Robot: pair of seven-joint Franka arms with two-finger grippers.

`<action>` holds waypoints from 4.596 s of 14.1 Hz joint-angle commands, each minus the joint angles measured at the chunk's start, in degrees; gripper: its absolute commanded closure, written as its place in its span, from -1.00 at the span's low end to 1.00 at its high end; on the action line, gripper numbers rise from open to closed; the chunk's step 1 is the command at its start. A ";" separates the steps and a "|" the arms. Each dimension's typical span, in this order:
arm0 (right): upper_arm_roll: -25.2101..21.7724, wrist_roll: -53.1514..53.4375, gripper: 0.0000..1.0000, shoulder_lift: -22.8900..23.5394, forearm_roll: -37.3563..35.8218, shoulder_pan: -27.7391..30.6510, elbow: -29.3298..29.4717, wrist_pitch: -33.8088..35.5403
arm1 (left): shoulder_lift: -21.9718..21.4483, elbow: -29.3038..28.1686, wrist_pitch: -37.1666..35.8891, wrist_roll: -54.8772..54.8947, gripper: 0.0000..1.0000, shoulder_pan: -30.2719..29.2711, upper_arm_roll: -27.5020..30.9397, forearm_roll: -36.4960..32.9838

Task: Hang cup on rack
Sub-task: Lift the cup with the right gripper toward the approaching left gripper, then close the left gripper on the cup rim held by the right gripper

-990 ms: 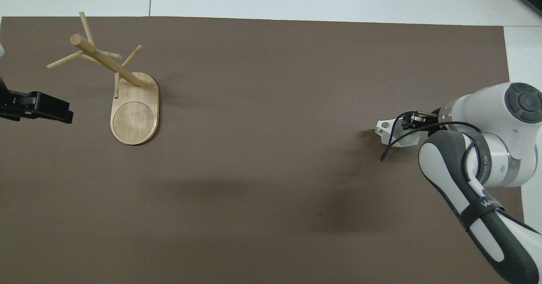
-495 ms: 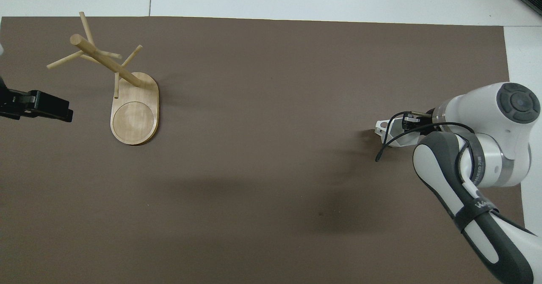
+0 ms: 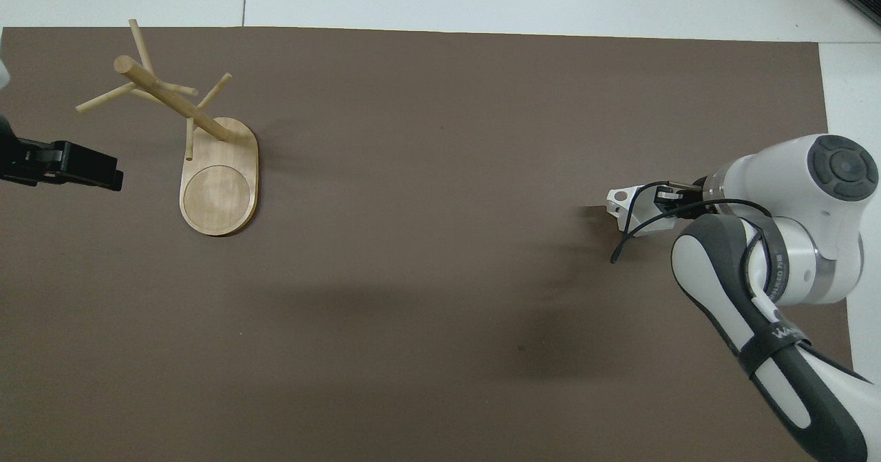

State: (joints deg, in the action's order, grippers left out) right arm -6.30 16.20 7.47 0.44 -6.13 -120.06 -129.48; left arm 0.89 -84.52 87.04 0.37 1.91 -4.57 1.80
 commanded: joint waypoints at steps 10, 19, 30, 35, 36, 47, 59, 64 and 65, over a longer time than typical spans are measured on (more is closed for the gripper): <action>1.82 -22.00 1.00 -2.37 20.55 -0.02 17.39 16.53 | -0.37 -1.97 6.20 -10.27 -1.00 -0.77 -0.08 6.36; 9.90 -23.50 1.00 -3.17 50.07 -0.11 19.95 17.77 | 8.32 2.16 13.68 -45.96 -1.00 -0.15 -6.31 21.99; 15.09 -21.13 1.00 -2.99 77.24 -6.95 19.43 4.69 | 10.53 1.12 20.18 -91.83 -1.00 4.23 -7.91 34.67; 15.09 -21.21 1.00 -2.38 79.37 -8.46 19.34 2.91 | 10.01 1.02 15.98 -93.45 -1.00 3.98 -7.82 34.50; 15.09 -21.21 1.00 -2.29 79.37 -8.46 19.34 2.91 | 9.31 0.93 14.75 -93.45 -1.00 3.89 -7.47 34.24; 15.09 -21.13 1.00 -2.29 79.45 -8.46 19.34 2.83 | 5.44 0.06 11.66 -100.56 -1.00 3.10 -7.82 34.41; 15.09 -21.13 1.00 -2.11 79.37 -9.07 19.34 1.42 | 3.24 -1.17 13.59 -104.70 0.14 5.30 -7.91 34.41; 15.09 -21.04 1.00 -2.11 79.37 -9.07 19.34 1.42 | 2.36 -2.41 14.47 -104.44 1.00 5.65 -7.82 34.15; 15.09 -21.04 1.00 -2.11 79.37 -9.07 19.34 1.42 | 2.27 -2.41 14.47 -104.43 1.00 5.56 -7.82 34.14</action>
State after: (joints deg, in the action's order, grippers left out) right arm 8.50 -5.26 5.41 77.85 -15.26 -100.67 -126.42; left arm 5.99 -83.74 100.72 -103.38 6.19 -12.87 35.40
